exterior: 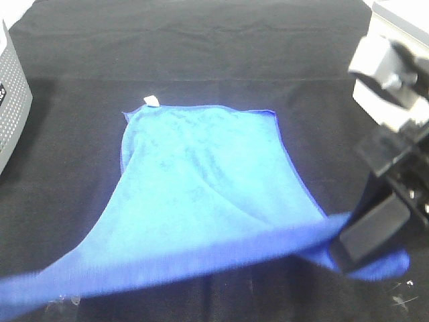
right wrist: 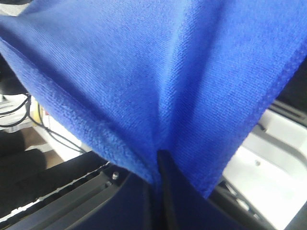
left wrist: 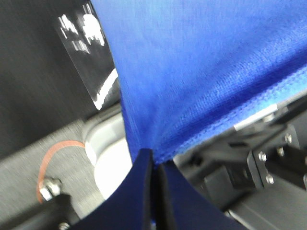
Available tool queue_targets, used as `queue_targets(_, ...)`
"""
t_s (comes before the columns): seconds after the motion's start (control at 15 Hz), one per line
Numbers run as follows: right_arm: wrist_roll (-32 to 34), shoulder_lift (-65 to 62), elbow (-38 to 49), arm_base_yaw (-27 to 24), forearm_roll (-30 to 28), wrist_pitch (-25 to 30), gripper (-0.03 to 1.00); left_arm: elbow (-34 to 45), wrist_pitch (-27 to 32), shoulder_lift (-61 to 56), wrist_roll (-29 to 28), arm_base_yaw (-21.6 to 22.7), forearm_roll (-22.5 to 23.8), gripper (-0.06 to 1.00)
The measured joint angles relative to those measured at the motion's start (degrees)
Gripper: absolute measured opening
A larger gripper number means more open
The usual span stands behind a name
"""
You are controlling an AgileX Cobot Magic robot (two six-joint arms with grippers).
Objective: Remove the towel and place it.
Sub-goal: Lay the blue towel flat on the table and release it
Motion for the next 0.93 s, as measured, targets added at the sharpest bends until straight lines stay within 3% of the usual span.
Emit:
queue_targets(0.6,0.2,-2.1,10.8,0.0,3.8,-0.3,0.01,3.2,0.5,-0.7,-3.1,-0.2,-2.2,0.0)
queue_targets(0.93,0.3,-3.5,11.9,0.0,0.7,-0.3,0.01,3.2,0.3,1.5,-8.5,-7.5,-1.7,0.0)
